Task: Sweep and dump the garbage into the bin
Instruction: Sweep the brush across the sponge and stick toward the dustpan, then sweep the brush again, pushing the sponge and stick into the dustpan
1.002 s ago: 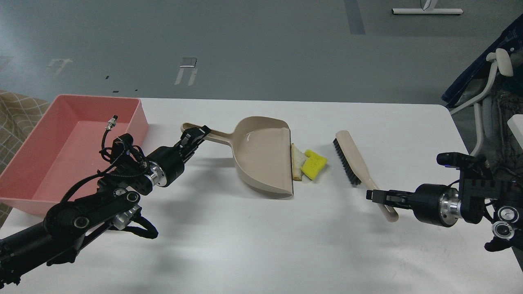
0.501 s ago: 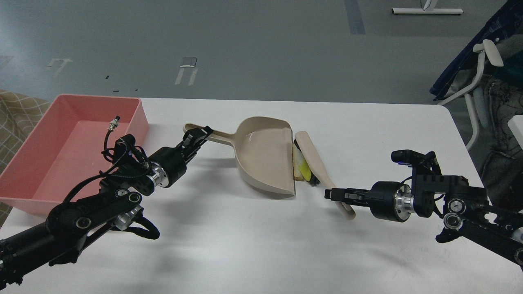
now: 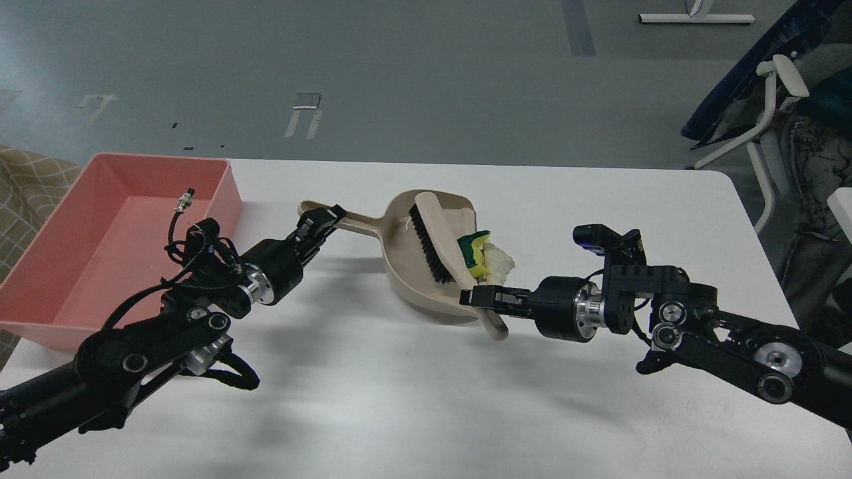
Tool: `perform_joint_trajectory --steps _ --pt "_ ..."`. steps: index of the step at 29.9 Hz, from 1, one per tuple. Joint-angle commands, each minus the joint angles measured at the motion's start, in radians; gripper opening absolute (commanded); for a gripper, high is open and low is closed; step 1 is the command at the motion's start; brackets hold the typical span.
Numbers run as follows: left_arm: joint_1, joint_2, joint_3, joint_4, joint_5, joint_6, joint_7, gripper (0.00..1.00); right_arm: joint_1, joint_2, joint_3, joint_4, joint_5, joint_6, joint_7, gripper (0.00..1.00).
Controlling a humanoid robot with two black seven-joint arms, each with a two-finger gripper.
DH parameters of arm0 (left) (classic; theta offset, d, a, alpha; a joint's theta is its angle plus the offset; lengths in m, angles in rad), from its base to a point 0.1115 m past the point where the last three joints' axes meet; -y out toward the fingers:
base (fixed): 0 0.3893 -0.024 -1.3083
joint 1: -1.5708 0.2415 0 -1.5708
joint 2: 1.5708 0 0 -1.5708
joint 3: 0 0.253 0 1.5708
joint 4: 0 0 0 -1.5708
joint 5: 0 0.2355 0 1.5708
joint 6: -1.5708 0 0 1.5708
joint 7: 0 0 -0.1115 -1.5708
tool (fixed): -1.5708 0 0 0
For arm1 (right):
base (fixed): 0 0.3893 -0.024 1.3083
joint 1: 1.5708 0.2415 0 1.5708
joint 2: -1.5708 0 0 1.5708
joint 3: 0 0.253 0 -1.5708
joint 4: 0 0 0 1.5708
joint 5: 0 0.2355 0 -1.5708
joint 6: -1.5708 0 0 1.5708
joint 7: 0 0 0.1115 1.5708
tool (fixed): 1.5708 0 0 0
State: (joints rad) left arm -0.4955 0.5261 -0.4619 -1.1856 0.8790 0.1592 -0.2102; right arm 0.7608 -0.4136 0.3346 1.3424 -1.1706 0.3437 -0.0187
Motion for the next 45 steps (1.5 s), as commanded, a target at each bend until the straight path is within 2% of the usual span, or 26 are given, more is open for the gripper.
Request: perform_joint_trajectory --steps 1,11,24,31,36,45 --pt "0.0 -0.001 -0.001 0.0 0.0 0.0 0.0 0.0 0.032 -0.031 0.004 0.015 0.037 -0.002 0.002 0.0" --pt "-0.002 -0.002 -0.001 0.0 -0.002 0.0 0.002 0.0 0.043 -0.123 0.02 0.107 0.097 -0.003 0.002 0.0" --pt "-0.006 -0.005 -0.001 -0.002 0.0 -0.001 0.0 0.0 0.02 -0.464 0.06 0.293 0.177 0.006 0.005 0.0" --pt "-0.006 -0.005 -0.001 -0.003 -0.002 -0.003 0.0 0.0 -0.02 -0.58 0.053 0.31 0.181 0.012 0.005 0.0" --pt "-0.006 -0.005 0.0 -0.003 0.0 -0.006 0.0 0.0 -0.044 -0.591 0.047 0.304 0.183 0.017 0.005 0.0" --pt "-0.005 -0.011 0.0 -0.003 0.0 -0.006 -0.001 0.0 -0.141 -0.524 0.058 0.284 0.183 0.015 0.005 0.0"
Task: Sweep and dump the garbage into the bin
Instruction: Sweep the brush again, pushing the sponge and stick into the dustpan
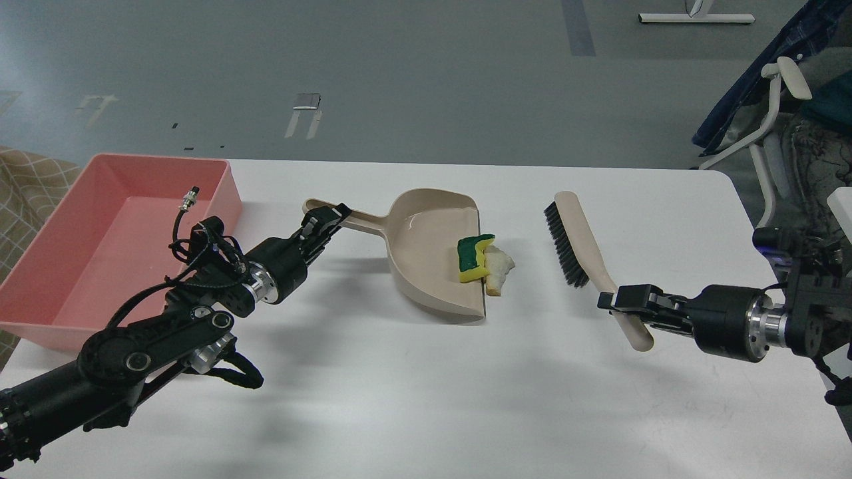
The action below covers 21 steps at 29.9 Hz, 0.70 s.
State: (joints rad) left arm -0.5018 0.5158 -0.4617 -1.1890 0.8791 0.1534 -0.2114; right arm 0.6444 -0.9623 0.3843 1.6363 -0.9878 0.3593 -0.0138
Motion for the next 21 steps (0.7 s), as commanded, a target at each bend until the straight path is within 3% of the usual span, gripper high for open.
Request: perform_joint_trajectory --steps 1,21 --pt "0.003 0.0 0.0 0.0 0.0 0.0 0.0 0.0 -0.026 0.039 0.008 -0.021 0.0 0.0 0.0 0.0" --pt "0.002 0.0 -0.002 -0.008 0.0 -0.002 -0.006 0.0 -0.028 0.185 0.001 -0.153 -0.002 0.004 -0.006 0.0"
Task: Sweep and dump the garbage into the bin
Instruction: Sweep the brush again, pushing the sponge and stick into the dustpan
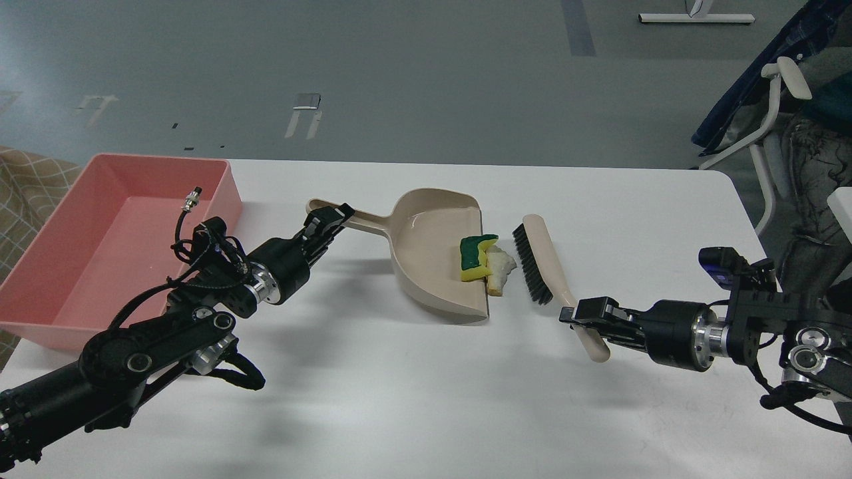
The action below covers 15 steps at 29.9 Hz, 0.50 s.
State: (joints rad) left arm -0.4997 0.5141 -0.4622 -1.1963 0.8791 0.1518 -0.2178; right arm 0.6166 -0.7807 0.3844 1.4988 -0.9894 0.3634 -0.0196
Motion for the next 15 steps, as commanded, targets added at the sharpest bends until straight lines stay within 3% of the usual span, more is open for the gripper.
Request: perform_joint_trajectory --steps 1,15 --pt "0.0 0.001 0.0 0.0 0.0 0.0 0.0 0.0 0.0 0.005 0.001 -0.018 0.0 0.0 0.0 0.0" --pt "0.001 0.001 -0.001 0.0 0.0 0.0 0.0 0.0 0.005 0.115 -0.001 -0.087 -0.003 0.02 0.0 0.0"
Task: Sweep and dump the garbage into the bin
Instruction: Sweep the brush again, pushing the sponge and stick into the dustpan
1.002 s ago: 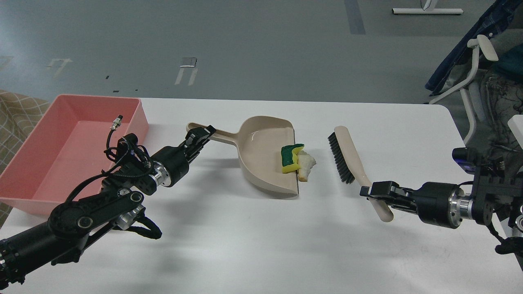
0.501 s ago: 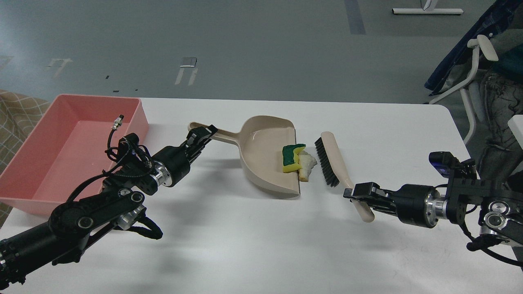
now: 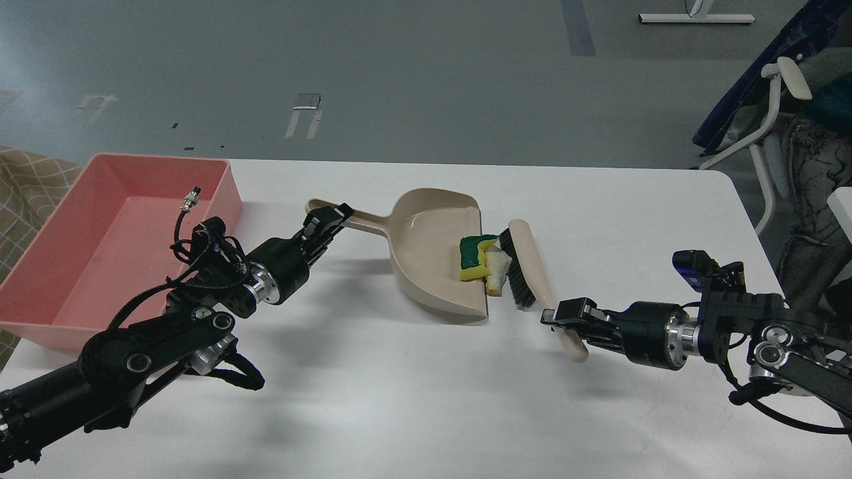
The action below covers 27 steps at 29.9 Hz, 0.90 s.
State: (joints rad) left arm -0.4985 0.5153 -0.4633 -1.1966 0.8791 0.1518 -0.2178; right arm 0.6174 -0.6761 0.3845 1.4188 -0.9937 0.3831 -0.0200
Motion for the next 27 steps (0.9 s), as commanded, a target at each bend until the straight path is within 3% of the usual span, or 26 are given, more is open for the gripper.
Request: perform_joint_trajectory --steps 1,18,27 --pt "0.0 0.0 0.0 0.0 0.0 0.0 0.0 0.0 0.005 0.015 -0.001 -0.011 0.001 0.0 0.0 0.0" --pt "0.0 0.003 0.0 0.0 0.0 0.0 0.0 0.0 0.044 0.252 -0.001 -0.119 0.004 -0.001 0.006 0.0" --pt "0.0 0.003 -0.002 0.0 0.0 0.0 0.0 0.0 0.079 0.299 -0.001 -0.132 0.006 -0.001 0.005 0.0"
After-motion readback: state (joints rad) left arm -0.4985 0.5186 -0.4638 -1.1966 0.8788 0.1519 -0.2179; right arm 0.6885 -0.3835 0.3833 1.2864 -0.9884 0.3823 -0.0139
